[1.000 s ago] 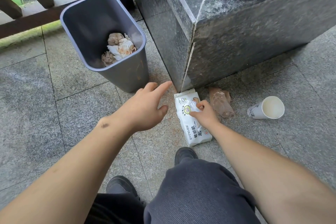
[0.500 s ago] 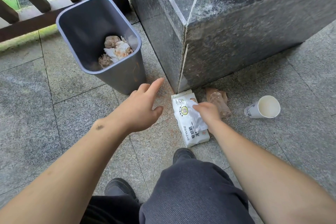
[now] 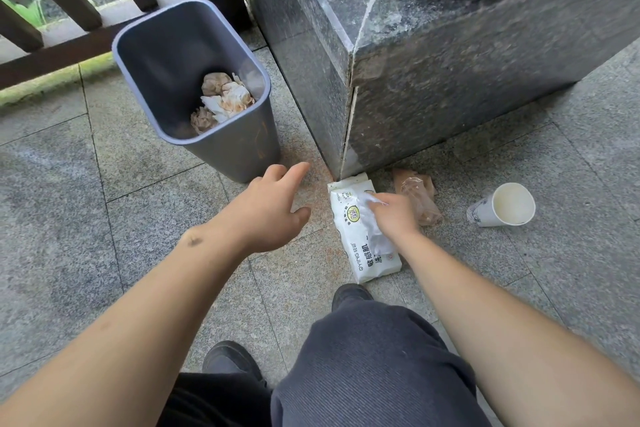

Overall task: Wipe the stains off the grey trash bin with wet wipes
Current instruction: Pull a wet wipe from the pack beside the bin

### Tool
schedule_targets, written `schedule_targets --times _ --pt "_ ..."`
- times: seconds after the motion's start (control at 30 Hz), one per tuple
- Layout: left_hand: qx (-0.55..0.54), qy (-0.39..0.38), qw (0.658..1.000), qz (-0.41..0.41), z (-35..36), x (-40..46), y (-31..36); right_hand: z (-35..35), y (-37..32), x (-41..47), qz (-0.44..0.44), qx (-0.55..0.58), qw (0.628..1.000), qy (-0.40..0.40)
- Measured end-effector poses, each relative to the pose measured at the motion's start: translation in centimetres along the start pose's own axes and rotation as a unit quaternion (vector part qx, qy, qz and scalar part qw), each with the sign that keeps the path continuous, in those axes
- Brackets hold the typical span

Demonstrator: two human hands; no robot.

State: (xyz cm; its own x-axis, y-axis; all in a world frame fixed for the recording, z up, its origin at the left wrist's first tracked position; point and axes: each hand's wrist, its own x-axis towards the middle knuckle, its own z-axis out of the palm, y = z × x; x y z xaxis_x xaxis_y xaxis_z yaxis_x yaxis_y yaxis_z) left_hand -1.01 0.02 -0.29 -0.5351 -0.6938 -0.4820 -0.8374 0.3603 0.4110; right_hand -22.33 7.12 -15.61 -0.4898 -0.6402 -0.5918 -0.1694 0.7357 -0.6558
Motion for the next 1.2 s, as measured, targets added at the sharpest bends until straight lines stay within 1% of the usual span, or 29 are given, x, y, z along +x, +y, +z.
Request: schedule_targets --times 0.03,0.1,0.17,0.23,0.3,0.33,0.37,0.43,0.47,0.53,0.63,0.7,0.77,0.8,0.87,0.93,1.0,1.07,1.1,1.13,1.2 --pt "0.001 -0.001 1.000 -0.001 0.0 0.0 0.0 -0.1 -0.4 -0.4 -0.034 -0.022 0.999 -0.004" --pt "0.006 0.001 1.000 -0.003 -0.2 0.0 0.1 -0.4 -1.0 -1.1 -0.088 -0.102 0.991 0.006" --pt "0.008 0.011 1.000 -0.006 -0.5 0.0 0.2 -0.9 -1.7 -2.1 -0.135 -0.219 0.966 0.032" --pt "0.012 0.024 1.000 -0.010 -0.8 0.0 0.3 -1.4 -2.9 -3.2 -0.186 -0.366 0.910 0.057" --pt "0.019 0.031 0.999 -0.013 -1.1 -0.1 0.2 -2.1 -4.4 -4.3 -0.240 -0.448 0.857 0.080" --pt "0.019 0.031 0.999 -0.016 -1.3 -0.1 0.1 -2.6 -5.2 -5.1 -0.263 -0.461 0.842 0.099" --pt "0.018 0.031 0.999 -0.020 -1.4 -0.1 0.1 -3.3 -5.8 -5.8 -0.285 -0.455 0.835 0.120" --pt "0.011 0.033 0.999 -0.025 -1.7 -0.2 0.0 -4.7 -6.4 -7.3 -0.317 -0.415 0.836 0.166" --pt "0.009 0.034 0.999 -0.026 -1.8 -0.2 -0.1 -5.3 -6.5 -8.0 -0.312 -0.412 0.839 0.172" --pt "0.010 0.031 0.999 -0.028 -1.9 -0.4 -0.1 -5.9 -6.4 -9.0 -0.290 -0.430 0.841 0.155" --pt "0.020 0.027 0.999 -0.025 -2.0 -0.6 -0.1 -6.4 -7.3 -9.4 -0.277 -0.420 0.853 0.141" --pt "0.023 0.022 0.999 -0.024 -2.1 -0.8 0.0 -6.9 -8.2 -9.9 -0.307 -0.415 0.843 0.148" --pt "0.025 0.023 0.999 -0.022 -2.2 -0.8 -0.2 -7.4 -9.1 -10.2 -0.349 -0.407 0.822 0.190" --pt "0.024 0.024 0.999 -0.024 -2.2 -0.7 -0.4 -7.4 -9.5 -10.3 -0.354 -0.402 0.822 0.196" --pt "0.021 0.023 0.999 -0.031 -2.3 -0.7 -0.6 -7.1 -10.0 -10.6 -0.318 -0.403 0.843 0.162" --pt "0.019 0.020 0.999 -0.032 -2.2 -0.7 -0.6 -7.2 -10.3 -10.6 -0.276 -0.363 0.880 0.137" --pt "0.015 0.023 0.999 -0.032 -2.3 -0.6 -0.7 -7.9 -11.3 -10.6 -0.255 -0.253 0.925 0.125" --pt "0.011 0.026 0.999 -0.035 -2.5 -0.5 -0.9 -8.4 -12.6 -11.0 -0.217 -0.124 0.965 0.075" --pt "0.008 0.029 0.999 -0.036 -2.6 -0.5 -1.0 -8.6 -13.2 -11.2 -0.193 -0.076 0.978 0.038" --pt "0.006 0.032 0.999 -0.038 -2.7 -0.4 -1.1 -8.6 -13.9 -11.5 -0.171 -0.051 0.984 0.002" --pt "0.003 0.038 0.998 -0.044 -3.1 -0.3 -1.2 -8.5 -15.5 -12.2 -0.152 -0.065 0.985 -0.042"
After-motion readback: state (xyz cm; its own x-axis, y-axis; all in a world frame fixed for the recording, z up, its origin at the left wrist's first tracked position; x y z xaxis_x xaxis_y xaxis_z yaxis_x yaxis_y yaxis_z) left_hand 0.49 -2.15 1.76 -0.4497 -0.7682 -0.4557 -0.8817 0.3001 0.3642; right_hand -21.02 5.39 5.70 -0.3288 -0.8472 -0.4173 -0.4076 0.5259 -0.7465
